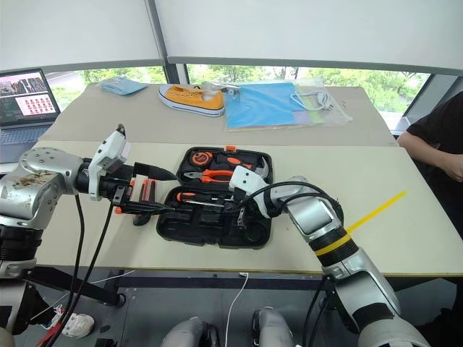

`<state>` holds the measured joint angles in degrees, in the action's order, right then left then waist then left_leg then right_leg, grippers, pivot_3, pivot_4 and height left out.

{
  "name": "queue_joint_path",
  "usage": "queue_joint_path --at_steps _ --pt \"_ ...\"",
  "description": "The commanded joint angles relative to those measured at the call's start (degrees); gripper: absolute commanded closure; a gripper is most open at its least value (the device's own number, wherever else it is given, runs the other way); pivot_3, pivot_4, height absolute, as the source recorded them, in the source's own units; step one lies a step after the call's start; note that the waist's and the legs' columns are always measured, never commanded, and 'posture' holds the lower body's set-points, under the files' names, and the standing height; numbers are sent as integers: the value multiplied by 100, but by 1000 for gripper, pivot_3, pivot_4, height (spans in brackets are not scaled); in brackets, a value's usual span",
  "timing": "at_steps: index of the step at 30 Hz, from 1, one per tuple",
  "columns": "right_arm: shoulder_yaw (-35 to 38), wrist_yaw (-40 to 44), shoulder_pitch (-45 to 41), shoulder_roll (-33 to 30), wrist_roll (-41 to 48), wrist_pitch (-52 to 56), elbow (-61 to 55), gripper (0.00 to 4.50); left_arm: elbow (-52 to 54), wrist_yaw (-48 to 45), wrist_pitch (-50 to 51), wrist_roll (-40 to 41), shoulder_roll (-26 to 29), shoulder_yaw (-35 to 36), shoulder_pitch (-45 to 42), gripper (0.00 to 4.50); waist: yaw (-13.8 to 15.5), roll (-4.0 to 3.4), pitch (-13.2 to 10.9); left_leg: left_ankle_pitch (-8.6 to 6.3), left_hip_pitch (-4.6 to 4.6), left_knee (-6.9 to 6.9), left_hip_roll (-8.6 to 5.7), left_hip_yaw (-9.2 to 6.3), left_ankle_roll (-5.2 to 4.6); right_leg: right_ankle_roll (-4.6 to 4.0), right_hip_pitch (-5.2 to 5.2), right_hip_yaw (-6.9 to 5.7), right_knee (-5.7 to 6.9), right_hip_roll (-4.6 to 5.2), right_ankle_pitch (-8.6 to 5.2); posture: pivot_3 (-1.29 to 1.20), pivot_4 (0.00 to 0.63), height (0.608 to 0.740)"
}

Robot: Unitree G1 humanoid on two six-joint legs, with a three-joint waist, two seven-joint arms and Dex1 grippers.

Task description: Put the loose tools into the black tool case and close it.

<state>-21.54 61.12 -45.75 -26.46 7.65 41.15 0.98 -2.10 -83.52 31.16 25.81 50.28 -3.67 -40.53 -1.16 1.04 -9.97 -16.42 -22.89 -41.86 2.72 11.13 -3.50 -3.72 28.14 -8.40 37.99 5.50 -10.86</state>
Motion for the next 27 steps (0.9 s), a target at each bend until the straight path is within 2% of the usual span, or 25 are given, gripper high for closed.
queue_joint_path --at_steps 1,14,27 --pt "215 -64 -207 13 130 73 -165 4463 2 -21 -118 -37 29 33 -129 0 -1 0 0 0 1 0 1 0 0 0 0 0 0 -1 0 0 150 718" --pt "-368 -487 -188 290 -738 -1180 1397 4463 -12 -48 -174 -121 20 33 -63 0 -9 4 3 1 5 0 2 1 3 0 -2 -1 3 -2 0 0 150 718" --pt "-609 -288 134 179 -966 -1338 1306 4463 -11 13 -201 -127 43 105 74 0 11 37 40 2 18 1 5 1 5 -6 -13 2 5 2 -4 0 150 718"
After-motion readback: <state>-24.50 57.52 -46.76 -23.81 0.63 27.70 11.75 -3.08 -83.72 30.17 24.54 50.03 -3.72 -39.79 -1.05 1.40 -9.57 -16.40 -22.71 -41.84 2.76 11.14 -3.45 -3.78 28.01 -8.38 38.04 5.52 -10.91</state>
